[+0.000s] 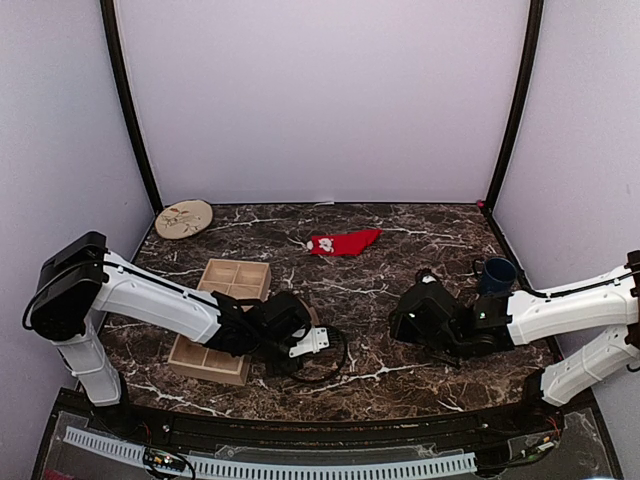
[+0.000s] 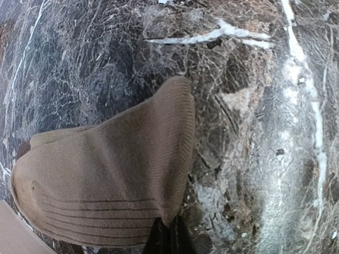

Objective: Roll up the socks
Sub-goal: Roll the sock at the center of the board.

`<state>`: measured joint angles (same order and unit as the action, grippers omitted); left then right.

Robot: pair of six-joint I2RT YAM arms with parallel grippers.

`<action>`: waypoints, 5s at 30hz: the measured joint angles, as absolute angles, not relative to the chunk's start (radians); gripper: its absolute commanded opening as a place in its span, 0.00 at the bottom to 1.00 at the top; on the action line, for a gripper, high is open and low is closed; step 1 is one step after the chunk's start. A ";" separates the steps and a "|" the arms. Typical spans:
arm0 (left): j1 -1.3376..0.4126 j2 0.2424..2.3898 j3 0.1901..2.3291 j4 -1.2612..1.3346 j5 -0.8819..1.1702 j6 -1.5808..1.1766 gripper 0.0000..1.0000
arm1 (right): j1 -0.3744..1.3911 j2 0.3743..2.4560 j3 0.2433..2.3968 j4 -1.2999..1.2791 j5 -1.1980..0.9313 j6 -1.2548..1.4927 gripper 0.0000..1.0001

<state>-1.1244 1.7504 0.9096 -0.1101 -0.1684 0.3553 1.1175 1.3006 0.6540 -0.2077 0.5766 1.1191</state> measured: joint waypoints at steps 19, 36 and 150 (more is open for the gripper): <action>-1.037 1.786 1.049 -0.385 0.226 0.228 0.00 | 1.116 1.319 0.533 0.089 0.411 0.777 0.52; -0.905 1.865 1.110 -0.532 0.548 0.160 0.00 | 1.210 1.446 0.549 0.270 0.202 0.506 0.57; -0.742 1.828 1.038 -0.487 0.725 -0.043 0.38 | 1.206 1.799 0.712 0.441 -0.155 0.411 0.00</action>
